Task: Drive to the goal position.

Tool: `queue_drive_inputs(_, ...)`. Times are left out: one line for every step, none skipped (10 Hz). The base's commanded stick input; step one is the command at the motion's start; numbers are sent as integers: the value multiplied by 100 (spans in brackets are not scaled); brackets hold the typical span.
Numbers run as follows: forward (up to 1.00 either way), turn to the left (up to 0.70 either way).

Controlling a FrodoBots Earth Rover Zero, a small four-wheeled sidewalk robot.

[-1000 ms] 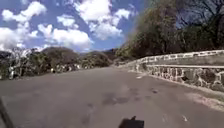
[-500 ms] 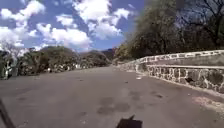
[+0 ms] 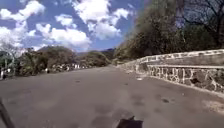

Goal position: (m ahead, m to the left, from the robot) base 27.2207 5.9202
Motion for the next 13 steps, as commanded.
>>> queue_drive_inputs(50,0)
queue_drive_inputs(50,0)
queue_drive_inputs(50,0)
queue_drive_inputs(50,0)
queue_drive_inputs(50,0)
queue_drive_inputs(50,0)
queue_drive_inputs(50,0)
queue_drive_inputs(50,0)
queue_drive_inputs(50,0)
queue_drive_inputs(50,0)
queue_drive_inputs(50,0)
queue_drive_inputs(50,0)
queue_drive_inputs(50,0)
